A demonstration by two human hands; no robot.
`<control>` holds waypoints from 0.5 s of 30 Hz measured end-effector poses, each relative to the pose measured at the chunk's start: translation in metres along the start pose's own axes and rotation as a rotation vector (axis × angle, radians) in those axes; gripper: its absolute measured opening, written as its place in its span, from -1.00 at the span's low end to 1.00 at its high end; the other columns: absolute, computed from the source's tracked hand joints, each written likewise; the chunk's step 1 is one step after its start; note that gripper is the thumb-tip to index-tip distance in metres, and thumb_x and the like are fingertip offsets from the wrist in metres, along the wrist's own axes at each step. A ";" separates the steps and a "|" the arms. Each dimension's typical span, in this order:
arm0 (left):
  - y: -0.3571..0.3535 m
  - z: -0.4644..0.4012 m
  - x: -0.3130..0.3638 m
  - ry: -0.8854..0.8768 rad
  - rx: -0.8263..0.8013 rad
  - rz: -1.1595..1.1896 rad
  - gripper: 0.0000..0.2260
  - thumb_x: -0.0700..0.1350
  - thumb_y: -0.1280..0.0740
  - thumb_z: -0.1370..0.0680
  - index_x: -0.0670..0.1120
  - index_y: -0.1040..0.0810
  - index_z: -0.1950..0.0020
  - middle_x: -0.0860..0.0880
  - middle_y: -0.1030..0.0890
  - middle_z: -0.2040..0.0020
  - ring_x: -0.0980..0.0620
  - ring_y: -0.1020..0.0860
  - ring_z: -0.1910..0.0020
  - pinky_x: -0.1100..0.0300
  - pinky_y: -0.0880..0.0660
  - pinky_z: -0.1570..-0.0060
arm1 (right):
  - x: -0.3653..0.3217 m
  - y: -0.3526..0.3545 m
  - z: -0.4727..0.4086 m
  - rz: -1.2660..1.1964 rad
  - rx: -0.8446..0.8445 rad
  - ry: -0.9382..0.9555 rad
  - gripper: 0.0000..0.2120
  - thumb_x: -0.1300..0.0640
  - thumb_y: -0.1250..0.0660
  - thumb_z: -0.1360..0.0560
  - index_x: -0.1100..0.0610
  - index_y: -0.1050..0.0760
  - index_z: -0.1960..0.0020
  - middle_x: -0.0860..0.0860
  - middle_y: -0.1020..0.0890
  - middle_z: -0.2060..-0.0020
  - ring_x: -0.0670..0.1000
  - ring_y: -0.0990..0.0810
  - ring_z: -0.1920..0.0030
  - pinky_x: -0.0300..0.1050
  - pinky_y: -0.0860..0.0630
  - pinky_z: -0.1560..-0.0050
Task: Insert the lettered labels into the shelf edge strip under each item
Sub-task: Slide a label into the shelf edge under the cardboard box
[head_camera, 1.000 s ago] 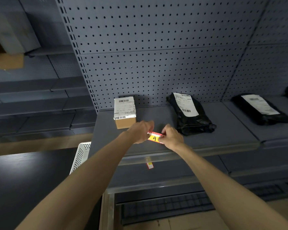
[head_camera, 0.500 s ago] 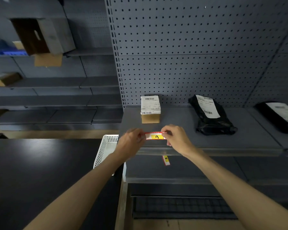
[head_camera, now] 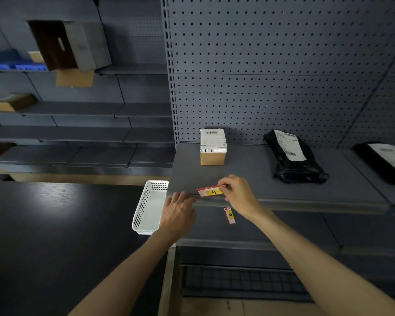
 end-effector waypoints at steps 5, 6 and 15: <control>0.000 0.003 -0.001 -0.013 -0.018 0.018 -0.72 -0.05 -0.26 -0.55 0.00 -0.52 -0.25 0.01 -0.49 -0.28 -0.02 -0.39 -0.28 0.06 -0.32 -0.30 | 0.000 -0.007 -0.003 0.111 -0.021 -0.002 -0.84 0.21 -0.27 -0.58 0.17 -0.63 -0.03 0.05 -0.55 0.09 0.00 -0.54 0.15 -0.08 -0.56 0.08; 0.000 0.003 -0.001 -0.013 -0.025 0.014 -0.72 -0.05 -0.26 -0.55 0.00 -0.51 -0.25 0.01 -0.49 -0.28 -0.02 -0.39 -0.29 0.06 -0.32 -0.30 | -0.001 -0.009 -0.003 0.143 -0.028 0.002 -0.84 0.21 -0.26 -0.58 0.17 -0.63 -0.03 0.06 -0.55 0.09 0.02 -0.55 0.14 -0.06 -0.56 0.08; -0.001 -0.002 -0.003 -0.001 -0.091 0.038 -0.66 -0.07 -0.22 -0.56 0.02 -0.45 -0.34 0.02 -0.44 -0.32 -0.01 -0.34 -0.32 0.04 -0.30 -0.34 | -0.006 -0.020 -0.005 0.301 -0.061 0.051 -0.84 0.20 -0.23 -0.60 0.19 -0.59 -0.02 0.09 -0.52 0.08 0.09 -0.56 0.18 -0.09 -0.48 0.21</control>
Point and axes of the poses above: each hand's wrist, its own z-axis away from the middle knuckle, its own y-axis out of the back of the hand, x = y × z, the point moved 7 cm from there along -z, towards the middle knuckle
